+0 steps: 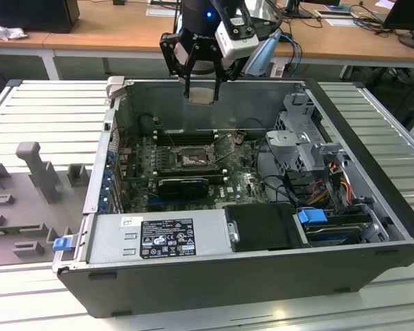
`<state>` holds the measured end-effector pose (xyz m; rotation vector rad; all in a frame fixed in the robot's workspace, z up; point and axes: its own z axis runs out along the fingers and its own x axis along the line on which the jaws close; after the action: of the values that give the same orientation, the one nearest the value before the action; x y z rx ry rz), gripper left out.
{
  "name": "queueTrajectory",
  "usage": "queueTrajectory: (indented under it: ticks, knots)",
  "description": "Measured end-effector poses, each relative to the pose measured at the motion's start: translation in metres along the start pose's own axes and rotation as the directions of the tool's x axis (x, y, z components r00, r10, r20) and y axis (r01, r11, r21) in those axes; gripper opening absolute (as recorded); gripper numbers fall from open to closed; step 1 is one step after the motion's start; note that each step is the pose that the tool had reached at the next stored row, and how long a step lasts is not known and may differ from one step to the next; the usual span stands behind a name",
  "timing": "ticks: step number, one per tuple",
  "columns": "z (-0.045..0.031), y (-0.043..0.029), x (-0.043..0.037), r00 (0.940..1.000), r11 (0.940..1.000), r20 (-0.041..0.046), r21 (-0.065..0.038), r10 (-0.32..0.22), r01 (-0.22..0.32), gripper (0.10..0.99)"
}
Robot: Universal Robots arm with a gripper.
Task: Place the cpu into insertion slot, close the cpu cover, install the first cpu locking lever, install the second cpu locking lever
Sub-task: 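Place the cpu into insertion slot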
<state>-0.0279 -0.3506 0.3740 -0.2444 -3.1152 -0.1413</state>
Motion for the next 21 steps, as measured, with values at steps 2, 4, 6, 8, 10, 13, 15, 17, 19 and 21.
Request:
queueTrajectory:
  ticks: [2,4,6,8,10,13,15,17,19,21]
  knots:
    - [0.0002,0.0000,0.0000,0.9999,0.9999,0.0015,-0.001,0.017,-0.017,0.529]
    - [0.0002,0.0000,0.0000,0.9996,0.9996,0.0026,-0.001,0.028,-0.028,0.529]
    - [0.0003,0.0000,0.0000,0.9994,0.9994,0.0031,-0.001,0.033,-0.033,0.529]
    - [0.0002,0.0000,0.0000,0.9991,0.9991,0.0038,-0.001,0.041,-0.041,0.529]
    - [0.0003,0.0000,0.0000,0.9988,0.9988,0.0044,-0.001,0.049,-0.049,0.529]
    - [0.0003,0.0000,0.0000,0.9983,0.9983,0.0052,-0.002,0.058,-0.058,0.529]
    - [0.0003,0.0000,0.0000,0.9979,0.9979,0.0058,-0.002,0.065,-0.065,0.529]
    - [0.0003,0.0000,0.0000,0.9972,0.9972,0.0067,-0.002,0.074,-0.074,0.529]
    - [0.0003,0.0000,0.0000,0.9967,0.9967,0.0072,-0.002,0.081,-0.081,0.529]
    - [0.0003,0.0000,0.0000,0.9954,0.9955,0.0084,-0.003,0.095,-0.095,0.529]
